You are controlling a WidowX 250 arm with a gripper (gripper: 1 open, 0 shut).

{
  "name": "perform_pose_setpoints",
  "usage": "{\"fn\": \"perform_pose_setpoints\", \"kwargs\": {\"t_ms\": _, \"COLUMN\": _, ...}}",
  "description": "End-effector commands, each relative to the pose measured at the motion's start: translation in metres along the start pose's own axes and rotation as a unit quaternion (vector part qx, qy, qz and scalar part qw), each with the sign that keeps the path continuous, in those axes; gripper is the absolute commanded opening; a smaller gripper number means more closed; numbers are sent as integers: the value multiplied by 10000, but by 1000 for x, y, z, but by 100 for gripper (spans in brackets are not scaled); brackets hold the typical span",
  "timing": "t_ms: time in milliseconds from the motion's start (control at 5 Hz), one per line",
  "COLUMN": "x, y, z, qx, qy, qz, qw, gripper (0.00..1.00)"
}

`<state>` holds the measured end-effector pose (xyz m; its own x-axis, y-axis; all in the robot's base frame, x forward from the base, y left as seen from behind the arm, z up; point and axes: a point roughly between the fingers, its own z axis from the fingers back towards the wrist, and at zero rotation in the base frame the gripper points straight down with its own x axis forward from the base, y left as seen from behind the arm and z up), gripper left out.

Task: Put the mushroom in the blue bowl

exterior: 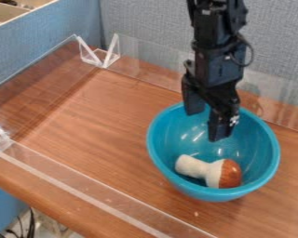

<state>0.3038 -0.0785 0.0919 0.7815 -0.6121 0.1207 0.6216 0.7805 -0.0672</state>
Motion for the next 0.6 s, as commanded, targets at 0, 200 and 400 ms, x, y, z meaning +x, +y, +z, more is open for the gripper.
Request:
{"fn": "perform_pose_setpoints", "kwargs": {"t_ms": 0, "x": 3, "y": 0, "z": 5, "qx": 68, "qy": -94, "qz": 77, "qw": 9999, "gripper": 100}}
{"fn": "perform_pose_setpoints", "kwargs": {"t_ms": 200, "x": 2, "y": 0, "z": 0, "qx": 45, "qy": -30, "qz": 122, "qw": 9999, "gripper": 100}}
{"fn": "perform_pose_setpoints", "kwargs": {"t_ms": 400, "x": 1, "y": 0, "z": -4, "qx": 29, "qy": 24, "qz": 169, "qw": 9999, "gripper": 100}}
